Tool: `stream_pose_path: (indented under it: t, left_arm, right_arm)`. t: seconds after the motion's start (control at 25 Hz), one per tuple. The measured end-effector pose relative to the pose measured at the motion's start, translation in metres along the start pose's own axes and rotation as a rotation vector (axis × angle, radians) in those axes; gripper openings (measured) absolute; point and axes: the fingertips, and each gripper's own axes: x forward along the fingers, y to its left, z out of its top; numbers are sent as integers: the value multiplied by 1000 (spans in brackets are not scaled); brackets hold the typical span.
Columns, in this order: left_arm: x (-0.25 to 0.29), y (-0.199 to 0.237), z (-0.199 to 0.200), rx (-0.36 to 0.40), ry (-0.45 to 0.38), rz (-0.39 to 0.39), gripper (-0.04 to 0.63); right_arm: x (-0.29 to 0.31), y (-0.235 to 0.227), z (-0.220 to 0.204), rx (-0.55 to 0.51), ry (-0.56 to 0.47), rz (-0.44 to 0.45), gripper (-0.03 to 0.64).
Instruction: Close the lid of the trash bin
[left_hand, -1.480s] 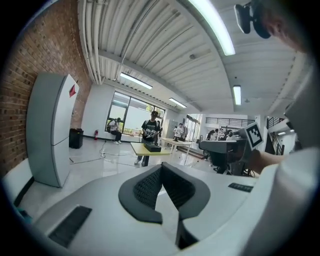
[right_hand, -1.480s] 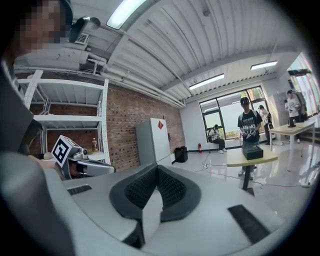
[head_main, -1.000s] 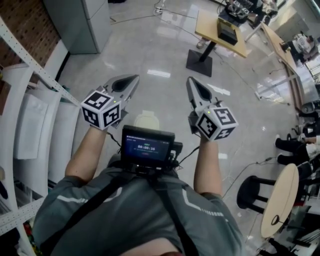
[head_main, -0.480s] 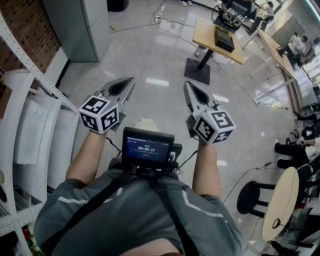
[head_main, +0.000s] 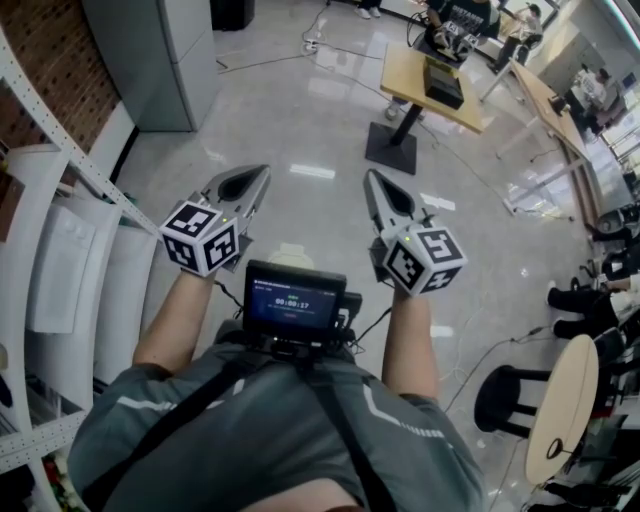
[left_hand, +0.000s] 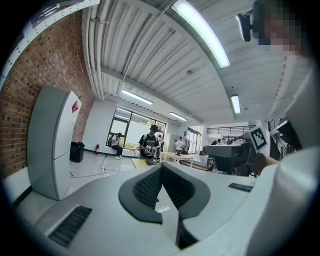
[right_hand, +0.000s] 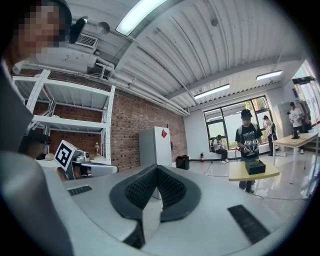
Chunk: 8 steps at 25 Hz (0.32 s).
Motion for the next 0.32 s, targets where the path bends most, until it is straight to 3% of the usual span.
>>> stream_pose_path:
  t: [0.32]
  left_arm:
    - [-6, 4, 2, 4, -12, 3, 3]
  right_arm:
    - [2, -1, -2, -4, -7, -10, 2]
